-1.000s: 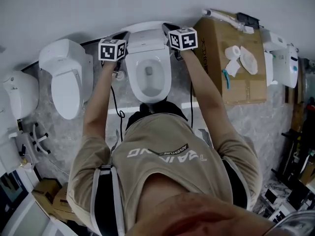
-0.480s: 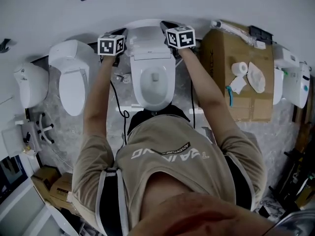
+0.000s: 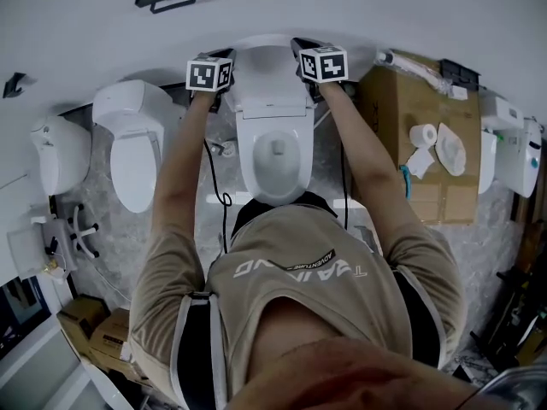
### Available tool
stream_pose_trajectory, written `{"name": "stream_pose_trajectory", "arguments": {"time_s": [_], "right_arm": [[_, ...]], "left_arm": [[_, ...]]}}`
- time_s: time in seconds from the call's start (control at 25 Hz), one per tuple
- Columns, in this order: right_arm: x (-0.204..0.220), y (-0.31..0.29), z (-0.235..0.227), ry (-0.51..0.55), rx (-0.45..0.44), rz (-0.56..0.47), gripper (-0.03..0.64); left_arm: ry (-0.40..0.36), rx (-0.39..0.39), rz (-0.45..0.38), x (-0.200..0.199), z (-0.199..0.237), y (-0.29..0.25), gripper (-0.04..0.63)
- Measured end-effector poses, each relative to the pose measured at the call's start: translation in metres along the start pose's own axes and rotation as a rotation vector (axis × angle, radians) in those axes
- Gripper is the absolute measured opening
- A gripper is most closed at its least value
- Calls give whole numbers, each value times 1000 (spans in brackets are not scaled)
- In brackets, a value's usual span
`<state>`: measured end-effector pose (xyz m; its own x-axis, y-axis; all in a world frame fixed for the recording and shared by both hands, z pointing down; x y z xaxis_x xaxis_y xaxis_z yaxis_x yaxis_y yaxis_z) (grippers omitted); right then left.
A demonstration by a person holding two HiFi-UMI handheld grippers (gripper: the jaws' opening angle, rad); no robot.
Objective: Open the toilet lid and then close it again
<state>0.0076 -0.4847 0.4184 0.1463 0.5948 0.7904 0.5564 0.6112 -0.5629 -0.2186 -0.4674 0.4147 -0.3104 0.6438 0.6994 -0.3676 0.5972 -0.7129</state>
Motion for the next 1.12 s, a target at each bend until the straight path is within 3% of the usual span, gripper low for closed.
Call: {"name": "stream_pose_trajectory", "arguments": {"time_s": [0.56, 0.88, 0.96, 1.12], "right_arm": [[-24, -33, -30, -42, 81, 171, 11], [-38, -39, -37, 125, 53, 258, 11], [-44, -39, -35, 138, 48, 247, 11], [-50, -50, -33, 127, 14, 272, 11]], "left_arm": [[-35, 108, 55, -22, 25, -27, 2], [-45, 123, 40, -24, 21, -24, 2], [-63, 102, 14, -27, 22, -18, 2], [-9, 139, -8, -40, 30, -17, 2]]}}
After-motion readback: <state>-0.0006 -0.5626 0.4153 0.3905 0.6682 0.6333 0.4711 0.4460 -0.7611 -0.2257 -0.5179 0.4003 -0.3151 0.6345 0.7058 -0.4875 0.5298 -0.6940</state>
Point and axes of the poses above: the fingertips, and each gripper's own axes: y backward along the fingers, z to its left, x out of its underside, the point moved 7 cm from there along y, backward along the fingers, and after that the axes turned 7 degrees about z, right-handed, at the moved point
